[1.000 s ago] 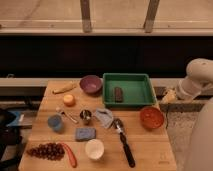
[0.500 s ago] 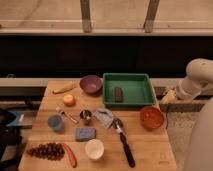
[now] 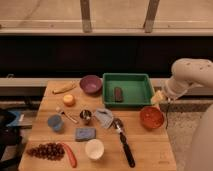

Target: Wipe red bowl with brush

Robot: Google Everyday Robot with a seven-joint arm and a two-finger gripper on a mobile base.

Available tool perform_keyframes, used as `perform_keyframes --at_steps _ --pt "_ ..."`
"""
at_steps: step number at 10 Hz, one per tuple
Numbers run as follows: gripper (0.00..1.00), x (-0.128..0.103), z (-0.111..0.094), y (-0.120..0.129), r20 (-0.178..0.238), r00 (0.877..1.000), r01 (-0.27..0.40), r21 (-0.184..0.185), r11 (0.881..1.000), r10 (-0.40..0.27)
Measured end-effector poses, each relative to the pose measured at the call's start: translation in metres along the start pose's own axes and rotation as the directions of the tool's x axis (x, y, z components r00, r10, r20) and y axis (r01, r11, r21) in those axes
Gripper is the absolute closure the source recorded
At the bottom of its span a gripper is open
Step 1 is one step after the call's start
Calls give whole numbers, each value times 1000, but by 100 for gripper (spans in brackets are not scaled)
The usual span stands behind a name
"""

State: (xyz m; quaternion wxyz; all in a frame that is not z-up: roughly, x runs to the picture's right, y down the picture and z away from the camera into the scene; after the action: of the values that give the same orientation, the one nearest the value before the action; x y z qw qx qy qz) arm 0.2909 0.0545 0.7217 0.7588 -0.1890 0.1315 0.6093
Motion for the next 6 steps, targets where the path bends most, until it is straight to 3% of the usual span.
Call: perform_keyframes --at_steps 2,6 --pt "28 -12 -2 56 6 992 123 -20 992 -123" --pt "28 4 -7 148 13 946 323 -64 944 -323"
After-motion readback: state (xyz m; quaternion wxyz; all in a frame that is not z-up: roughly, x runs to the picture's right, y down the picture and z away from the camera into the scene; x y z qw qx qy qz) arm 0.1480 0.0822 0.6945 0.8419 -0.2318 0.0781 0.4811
